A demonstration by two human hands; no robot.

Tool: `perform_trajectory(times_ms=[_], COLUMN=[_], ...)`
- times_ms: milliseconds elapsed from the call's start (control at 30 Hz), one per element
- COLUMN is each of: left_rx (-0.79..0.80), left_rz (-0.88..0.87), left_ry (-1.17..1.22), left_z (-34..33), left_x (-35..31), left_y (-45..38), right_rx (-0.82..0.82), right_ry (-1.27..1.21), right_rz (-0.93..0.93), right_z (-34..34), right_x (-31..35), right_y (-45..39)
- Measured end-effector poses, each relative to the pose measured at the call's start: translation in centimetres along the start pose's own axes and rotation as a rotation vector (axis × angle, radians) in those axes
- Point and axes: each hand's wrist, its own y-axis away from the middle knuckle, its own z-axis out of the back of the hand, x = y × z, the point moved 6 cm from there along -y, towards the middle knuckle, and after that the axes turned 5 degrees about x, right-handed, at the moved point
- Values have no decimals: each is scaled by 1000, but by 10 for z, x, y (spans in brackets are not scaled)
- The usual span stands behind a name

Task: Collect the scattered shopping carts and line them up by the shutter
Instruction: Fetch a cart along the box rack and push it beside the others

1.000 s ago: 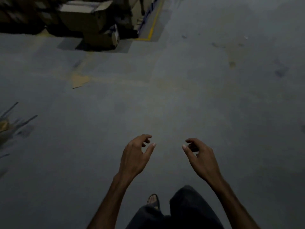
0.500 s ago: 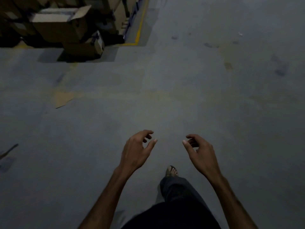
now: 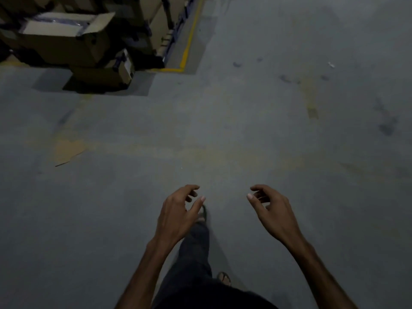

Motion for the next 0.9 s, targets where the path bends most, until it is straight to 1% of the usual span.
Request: perform_trajectory(times_ms=[133, 267, 533, 700, 900], left_rx=[-6, -18, 44, 62, 49], left_rz=[-5, 1, -83, -109, -110], left_ry=[8, 18, -11, -6, -23], left_z=[7, 30, 70, 69, 54], left_x=[10, 15, -19, -33, -44], left_y=[-95, -202, -417, -530, -678], right_rx=[-3, 7, -94, -145, -151], right_ry=[-19, -23, -55, -97, -116], right_rz=[-36, -67, -80, -97, -83], right_z=[-5, -2, 30, 46, 70], right_x=[2, 23, 74, 84, 81], right_y=[-86, -179, -364, -466, -616])
